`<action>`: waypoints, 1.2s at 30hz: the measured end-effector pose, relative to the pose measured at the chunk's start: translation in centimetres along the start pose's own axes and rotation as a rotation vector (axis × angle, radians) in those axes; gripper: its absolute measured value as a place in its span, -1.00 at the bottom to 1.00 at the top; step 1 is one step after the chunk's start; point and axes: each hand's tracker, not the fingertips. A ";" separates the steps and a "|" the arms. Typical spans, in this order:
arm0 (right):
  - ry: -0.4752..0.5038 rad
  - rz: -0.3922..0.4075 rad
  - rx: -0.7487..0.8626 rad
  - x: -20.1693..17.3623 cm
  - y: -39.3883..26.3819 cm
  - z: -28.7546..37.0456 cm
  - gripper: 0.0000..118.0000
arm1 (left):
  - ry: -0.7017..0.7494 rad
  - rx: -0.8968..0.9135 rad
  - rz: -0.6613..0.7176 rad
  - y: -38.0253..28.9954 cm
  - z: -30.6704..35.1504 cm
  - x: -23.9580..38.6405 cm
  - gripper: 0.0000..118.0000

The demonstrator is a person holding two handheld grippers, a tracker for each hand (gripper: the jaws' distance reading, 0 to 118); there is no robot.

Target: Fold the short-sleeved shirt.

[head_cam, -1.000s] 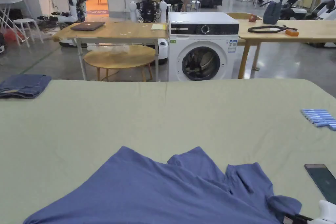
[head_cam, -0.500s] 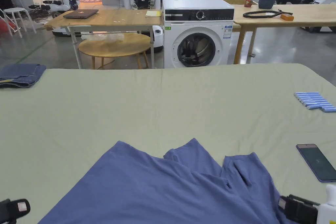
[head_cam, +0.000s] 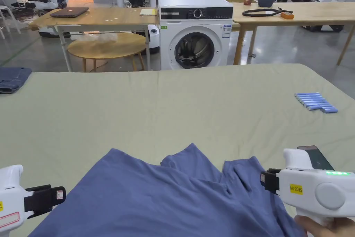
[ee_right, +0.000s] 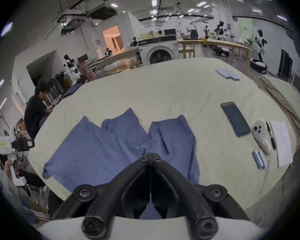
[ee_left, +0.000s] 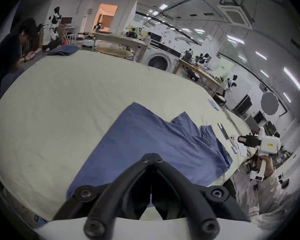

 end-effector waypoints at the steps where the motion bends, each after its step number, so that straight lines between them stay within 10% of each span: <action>1: 0.001 -0.013 -0.002 0.3 0.2 -0.4 -1.00 | 0.000 -0.007 -0.002 -0.1 -0.3 0.0 -1.00; 3: -0.008 -0.021 -0.033 1.1 1.6 -1.7 -0.87 | -0.005 -0.020 -0.001 -0.2 -0.8 -0.2 -1.00; 6: -0.074 -0.034 -0.148 2.9 3.9 -5.7 1.00 | -0.002 -0.043 -0.004 -0.1 -1.4 0.2 -1.00; 15: -0.221 -0.299 -0.401 8.7 5.8 -17.0 0.89 | 0.004 -0.086 -0.019 -0.2 -2.6 1.2 -1.00; 20: -0.279 -0.220 -0.484 7.2 4.5 -17.2 0.02 | 0.005 -0.109 -0.013 0.3 -3.6 1.8 -1.00; 23: -0.293 -0.170 -0.447 5.7 3.8 -14.9 -1.00 | 0.005 -0.122 -0.022 0.8 -4.3 1.7 -1.00; 29: -0.225 -0.193 -0.452 6.8 3.1 -16.0 -1.00 | -0.015 -0.119 -0.018 4.8 -7.5 1.6 -1.00; 31: -0.215 -0.172 -0.433 6.4 3.2 -15.7 -1.00 | 0.001 -0.086 -0.032 7.3 -8.9 3.8 -0.24; 32: -0.205 -0.175 -0.427 6.6 3.2 -15.9 -1.00 | 0.014 -0.072 -0.044 8.9 -10.4 4.0 0.74; 36: -0.173 -0.186 -0.420 6.7 3.2 -16.2 -1.00 | 0.170 -0.078 -0.077 13.3 -17.9 3.7 1.00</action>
